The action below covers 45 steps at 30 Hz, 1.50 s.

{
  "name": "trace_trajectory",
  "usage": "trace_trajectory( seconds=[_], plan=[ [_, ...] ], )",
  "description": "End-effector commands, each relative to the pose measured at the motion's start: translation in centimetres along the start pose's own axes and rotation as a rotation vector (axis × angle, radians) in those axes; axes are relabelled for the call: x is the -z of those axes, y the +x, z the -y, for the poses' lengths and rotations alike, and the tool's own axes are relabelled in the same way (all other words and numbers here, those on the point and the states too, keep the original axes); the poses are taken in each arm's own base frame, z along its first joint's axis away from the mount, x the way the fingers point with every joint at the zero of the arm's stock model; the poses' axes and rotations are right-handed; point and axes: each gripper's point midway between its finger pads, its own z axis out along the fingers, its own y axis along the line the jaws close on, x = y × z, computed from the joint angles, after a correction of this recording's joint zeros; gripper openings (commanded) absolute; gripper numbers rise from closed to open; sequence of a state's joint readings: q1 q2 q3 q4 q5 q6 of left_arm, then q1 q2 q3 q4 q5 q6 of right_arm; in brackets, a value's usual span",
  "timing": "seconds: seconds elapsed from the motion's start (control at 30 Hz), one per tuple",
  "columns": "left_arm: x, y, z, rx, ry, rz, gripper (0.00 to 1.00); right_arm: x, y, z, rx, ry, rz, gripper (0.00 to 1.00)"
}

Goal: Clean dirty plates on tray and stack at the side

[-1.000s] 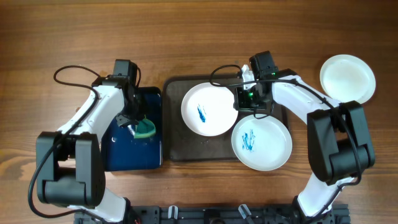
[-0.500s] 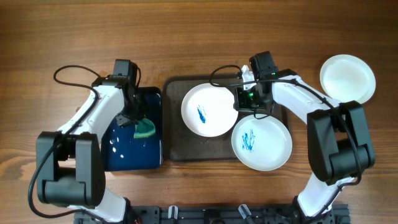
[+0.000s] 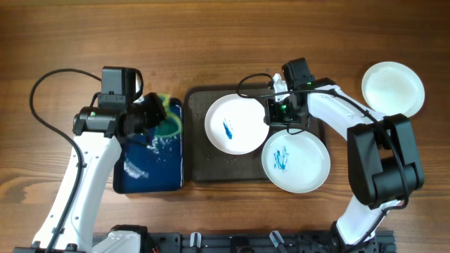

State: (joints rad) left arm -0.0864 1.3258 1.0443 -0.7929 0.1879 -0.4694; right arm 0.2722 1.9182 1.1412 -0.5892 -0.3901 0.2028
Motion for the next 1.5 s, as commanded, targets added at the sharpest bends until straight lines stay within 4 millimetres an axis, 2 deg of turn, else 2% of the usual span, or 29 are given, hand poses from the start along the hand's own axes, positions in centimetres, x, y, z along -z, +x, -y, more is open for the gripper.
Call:
trace_trajectory(
  seconds=[0.0, 0.2, 0.33, 0.37, 0.57, 0.67, 0.73, 0.87, 0.93, 0.97, 1.07, 1.2, 1.47],
  plan=[
    [-0.2, 1.4, 5.1, -0.048, 0.23, -0.087, 0.04, -0.1, -0.5, -0.5, 0.02, -0.032, 0.003, 0.05],
    [-3.2, 3.5, 10.1, -0.144, 0.323, -0.138, 0.04, -0.1, -0.4, -0.5, 0.018, -0.031, 0.0, 0.04],
    [-6.6, 5.8, 11.9, -0.178, 0.325, -0.21, 0.04, -0.1, -0.3, -0.5, 0.016, -0.031, -0.003, 0.04],
    [-8.1, 6.8, 12.4, -0.175, 0.321, -0.238, 0.04, -0.1, -0.3, -0.5, 0.015, -0.03, -0.007, 0.05],
    [-13.4, 9.9, 13.3, -0.2, 0.31, -0.316, 0.04, -0.1, 0.0, -0.5, 0.01, -0.028, -0.015, 0.04],
    [-15.3, 10.7, 13.0, -0.205, 0.3, -0.334, 0.04, -0.1, 0.0, -0.4, 0.007, -0.028, -0.019, 0.04],
    [-16.4, 11.0, 12.5, -0.2, 0.28, -0.341, 0.04, -0.1, 0.1, -0.4, 0.003, -0.027, -0.022, 0.04],
    [-18.7, 10.4, 9.5, -0.181, 0.153, -0.311, 0.04, 0.0, 0.3, -0.4, -0.006, -0.025, -0.03, 0.04],
    [-19.3, 9.9, 7.2, -0.167, 0.051, -0.289, 0.04, 0.0, 0.4, -0.3, -0.021, -0.024, -0.033, 0.04],
    [-19.4, 9.5, 5.4, -0.159, -0.028, -0.273, 0.04, -0.1, 0.4, -0.4, -0.024, -0.024, -0.034, 0.04],
    [-18.7, 8.3, 0.9, -0.148, -0.237, -0.235, 0.04, 0.0, 0.4, -0.3, -0.025, -0.023, -0.034, 0.05],
    [-17.1, 6.7, -2.6, -0.16, -0.434, -0.188, 0.04, 0.0, 0.4, -0.3, -0.025, -0.023, -0.034, 0.04],
    [-14.0, 3.8, -4.5, -0.156, -0.643, -0.07, 0.04, -0.1, 0.3, -0.2, -0.023, -0.016, -0.029, 0.04]
  ],
)
